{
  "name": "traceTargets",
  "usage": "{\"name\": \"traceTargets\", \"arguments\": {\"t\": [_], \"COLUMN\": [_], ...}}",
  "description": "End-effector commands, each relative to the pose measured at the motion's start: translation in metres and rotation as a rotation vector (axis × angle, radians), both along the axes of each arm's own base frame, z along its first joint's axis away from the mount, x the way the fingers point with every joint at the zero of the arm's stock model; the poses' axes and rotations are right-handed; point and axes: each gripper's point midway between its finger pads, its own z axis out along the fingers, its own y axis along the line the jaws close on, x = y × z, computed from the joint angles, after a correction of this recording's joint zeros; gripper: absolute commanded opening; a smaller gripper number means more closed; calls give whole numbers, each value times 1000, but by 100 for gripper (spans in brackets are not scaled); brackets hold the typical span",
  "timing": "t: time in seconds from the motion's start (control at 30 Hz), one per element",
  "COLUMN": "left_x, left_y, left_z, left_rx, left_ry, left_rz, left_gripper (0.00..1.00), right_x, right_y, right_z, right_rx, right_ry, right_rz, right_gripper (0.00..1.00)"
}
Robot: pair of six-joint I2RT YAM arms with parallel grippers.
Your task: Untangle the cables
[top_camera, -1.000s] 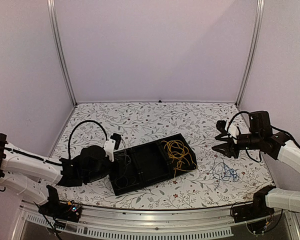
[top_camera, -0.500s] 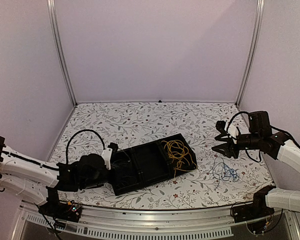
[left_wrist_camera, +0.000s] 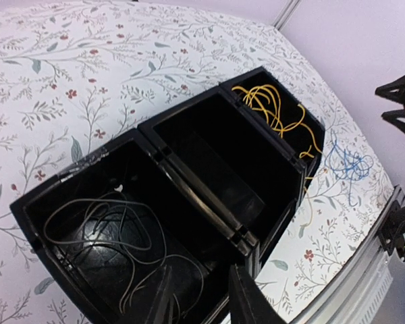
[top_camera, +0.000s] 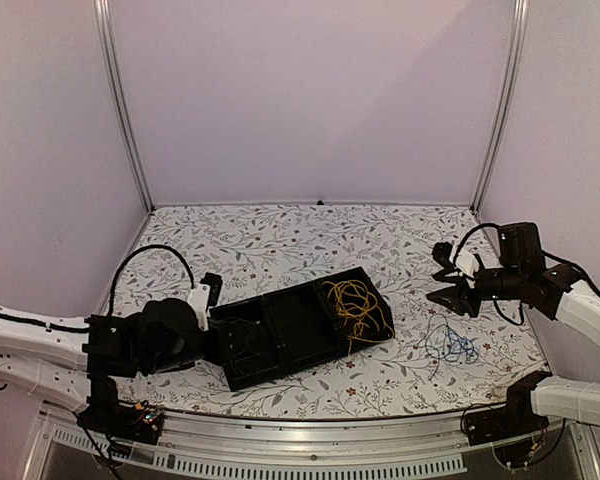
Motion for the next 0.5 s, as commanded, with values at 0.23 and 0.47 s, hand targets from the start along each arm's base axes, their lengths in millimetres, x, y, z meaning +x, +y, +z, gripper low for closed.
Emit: {"name": "traceTargets", "arguments": {"t": [0.23, 0.47], "left_x": [17, -7], "left_y": [-31, -114], "left_z": [71, 68], "left_rx": [31, 63], "left_ry": [-256, -254], "left_rz": [-72, -309], "left_gripper": [50, 50], "right_x": [0, 28], "right_y": [-41, -50], "right_z": [-55, -80], "right_rx": [-334, -468], "right_ry": [125, 138], "right_rz": [-53, -56], "right_gripper": [56, 58]}}
